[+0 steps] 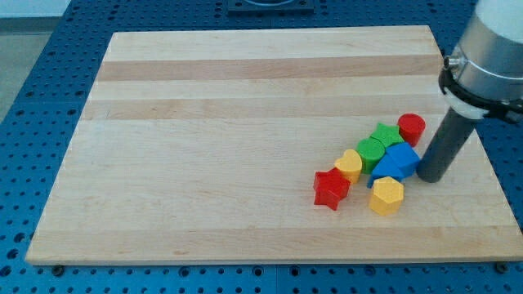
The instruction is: Move the green star left to the green circle
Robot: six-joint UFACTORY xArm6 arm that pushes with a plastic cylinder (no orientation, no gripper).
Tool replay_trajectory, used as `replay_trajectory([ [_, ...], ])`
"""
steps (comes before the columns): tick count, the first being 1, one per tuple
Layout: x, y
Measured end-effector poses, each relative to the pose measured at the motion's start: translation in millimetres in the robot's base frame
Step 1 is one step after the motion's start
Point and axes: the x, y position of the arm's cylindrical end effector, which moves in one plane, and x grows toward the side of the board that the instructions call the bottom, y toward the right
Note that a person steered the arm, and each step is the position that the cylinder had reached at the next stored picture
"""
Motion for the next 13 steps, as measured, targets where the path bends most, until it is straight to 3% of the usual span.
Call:
replay_trajectory([
  [2,0.5,16.3],
  [3,-11.6,67.2],
  [5,-70.3,82.3],
  [9,-64.1,-40.9],
  [13,-70.0,-104.8],
])
